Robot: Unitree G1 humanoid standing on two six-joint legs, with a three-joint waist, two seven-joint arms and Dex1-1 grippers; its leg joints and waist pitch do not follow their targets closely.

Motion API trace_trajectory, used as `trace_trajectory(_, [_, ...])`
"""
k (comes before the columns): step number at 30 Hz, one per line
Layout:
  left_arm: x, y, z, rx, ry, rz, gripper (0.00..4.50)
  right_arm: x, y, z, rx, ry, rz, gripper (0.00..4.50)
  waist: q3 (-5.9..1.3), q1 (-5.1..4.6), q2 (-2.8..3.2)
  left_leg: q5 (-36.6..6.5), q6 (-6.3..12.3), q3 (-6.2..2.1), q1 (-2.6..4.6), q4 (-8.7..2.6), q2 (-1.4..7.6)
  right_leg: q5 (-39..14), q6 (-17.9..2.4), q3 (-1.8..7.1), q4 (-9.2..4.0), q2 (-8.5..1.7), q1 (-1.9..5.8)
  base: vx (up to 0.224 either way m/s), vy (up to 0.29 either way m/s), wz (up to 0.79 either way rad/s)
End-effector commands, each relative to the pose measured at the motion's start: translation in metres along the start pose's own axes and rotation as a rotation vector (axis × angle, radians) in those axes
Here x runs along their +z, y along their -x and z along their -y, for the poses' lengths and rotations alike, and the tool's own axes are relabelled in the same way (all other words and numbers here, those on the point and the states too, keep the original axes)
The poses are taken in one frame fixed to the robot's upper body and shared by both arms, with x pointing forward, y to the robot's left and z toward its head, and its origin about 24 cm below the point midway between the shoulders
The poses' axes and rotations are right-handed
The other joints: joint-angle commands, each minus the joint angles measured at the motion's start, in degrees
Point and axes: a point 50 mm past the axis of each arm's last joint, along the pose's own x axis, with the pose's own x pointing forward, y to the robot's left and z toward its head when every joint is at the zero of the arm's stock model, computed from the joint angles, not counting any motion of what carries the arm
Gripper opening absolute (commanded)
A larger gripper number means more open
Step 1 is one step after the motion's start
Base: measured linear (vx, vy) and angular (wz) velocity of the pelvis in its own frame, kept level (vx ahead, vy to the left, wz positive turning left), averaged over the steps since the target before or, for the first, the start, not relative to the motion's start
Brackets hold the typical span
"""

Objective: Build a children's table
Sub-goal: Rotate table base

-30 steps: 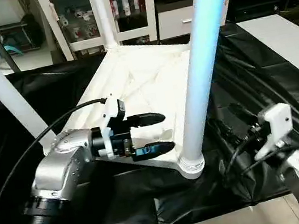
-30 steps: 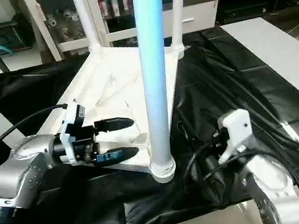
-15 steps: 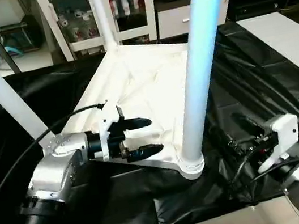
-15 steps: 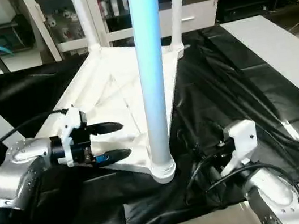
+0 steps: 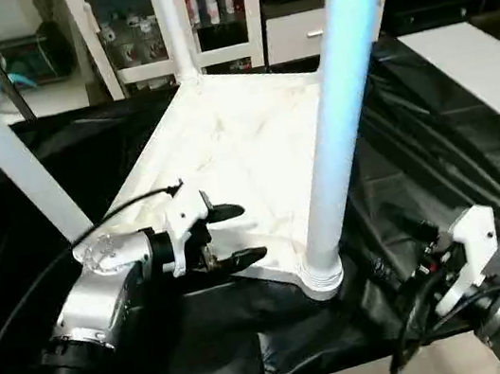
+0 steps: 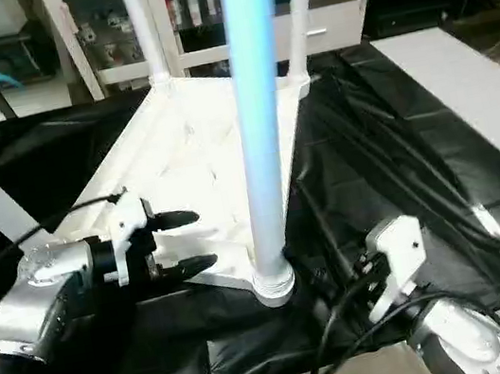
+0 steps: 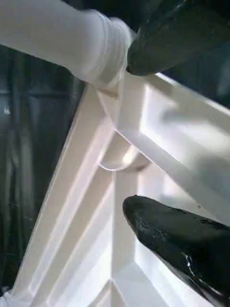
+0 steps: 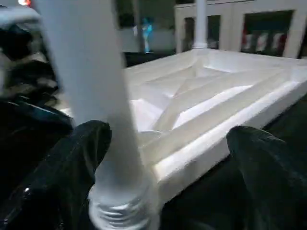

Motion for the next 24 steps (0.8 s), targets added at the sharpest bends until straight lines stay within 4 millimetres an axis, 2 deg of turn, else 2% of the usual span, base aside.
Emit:
trace_trajectory(1, [0.004,-0.003,-0.005,0.013,-0.078,-0.033,4.50,0.007,-0.011,-0.005,0.062,-0.003,0.022,4.47,-2.77,0.11,-1.07,-16.5,2.06,0.32,-0.63,-4.45,-0.15,-20.7,-6.9,1.36,-4.75,-1.37,2.28,0.000,0.000,0.00])
trace_trajectory(2, [0.004,-0.003,-0.005,0.013,-0.078,-0.033,4.50,0.007,-0.011,-0.005,0.062,-0.003,0.022,4.47,-2.78,0.15,-0.80,-17.0,1.73,0.24,-0.54,-4.54,-0.16,-21.3,-6.8,1.40,-4.63,-1.48,2.27,0.000,0.000,0.00])
trace_trajectory(6, [0.001,-0.002,0.000,-0.053,-0.066,-0.060,4.50,0.009,-0.018,-0.008,0.090,-0.005,0.028,4.47,-2.74,0.27,-0.91,-17.3,1.46,0.29,-0.30,-4.49,-0.03,-20.9,-7.5,1.53,-4.64,-1.62,2.00,0.000,0.000,0.00])
trace_trajectory(7, [-0.001,0.001,0.002,-0.093,-0.059,-0.092,4.50,0.009,-0.021,-0.010,0.106,-0.005,0.027,4.47,-2.81,0.31,-0.95,-16.8,1.41,0.31,-0.32,-4.48,-0.02,-19.6,-7.9,1.57,-4.42,-1.56,2.06,0.000,0.000,0.00])
trace_trajectory(9, [-0.005,0.005,0.005,-0.135,-0.057,-0.133,4.50,0.008,-0.025,-0.014,0.126,-0.010,0.026,4.47,-2.88,0.40,-0.63,-16.1,1.28,0.32,-0.23,-4.49,0.02,-17.9,-8.5,1.62,-4.19,-1.54,2.08,0.000,0.000,0.00])
trace_trajectory(11, [-0.010,0.010,0.006,-0.174,-0.052,-0.202,4.50,0.007,-0.031,-0.018,0.134,-0.005,0.026,4.47,-2.93,0.23,-0.61,-15.2,1.07,0.29,-0.38,-4.54,-0.08,-15.7,-9.1,1.59,-3.87,-1.40,2.26,0.000,0.000,0.00])
trace_trajectory(15, [-0.012,0.018,0.004,-0.194,-0.060,-0.264,4.50,0.006,-0.040,-0.025,0.153,-0.009,0.032,4.47,-2.94,0.41,-0.61,-14.8,0.81,0.43,-0.06,-4.45,0.00,-13.9,-10.5,1.63,-3.62,-1.48,2.24,0.000,0.000,0.00])
trace_trajectory(17, [-0.011,0.020,0.004,-0.195,-0.058,-0.266,4.50,0.006,-0.042,-0.026,0.153,-0.010,0.034,4.47,-2.93,0.57,-0.59,-15.1,0.64,0.49,0.04,-4.43,0.00,-14.0,-10.5,1.64,-3.66,-1.45,2.24,0.000,0.000,0.00])
trace_trajectory(18, [-0.010,0.020,0.004,-0.196,-0.058,-0.267,4.50,0.006,-0.042,-0.026,0.153,-0.010,0.035,4.47,-2.92,0.62,-0.77,-15.1,0.62,0.50,0.02,-4.44,0.01,-13.9,-10.5,1.64,-3.62,-1.45,2.27,0.000,0.000,0.00])
trace_trajectory(21, [-0.018,0.026,0.002,-0.212,-0.078,-0.350,4.50,0.000,-0.053,-0.019,0.069,0.033,0.014,4.47,-2.77,0.56,-0.72,-16.1,-0.28,0.39,-0.09,-4.69,-0.13,-17.3,-9.6,1.57,-3.87,-1.61,2.19,0.000,0.000,0.00])
trace_trajectory(24, [-0.023,0.029,0.005,-0.247,-0.091,-0.405,4.50,0.000,-0.059,-0.013,0.039,0.049,0.002,4.47,-2.85,0.47,-0.64,-15.9,-0.60,0.37,-0.03,-4.63,-0.15,-16.6,-9.5,1.67,-3.76,-1.59,2.23,0.000,0.000,0.00])
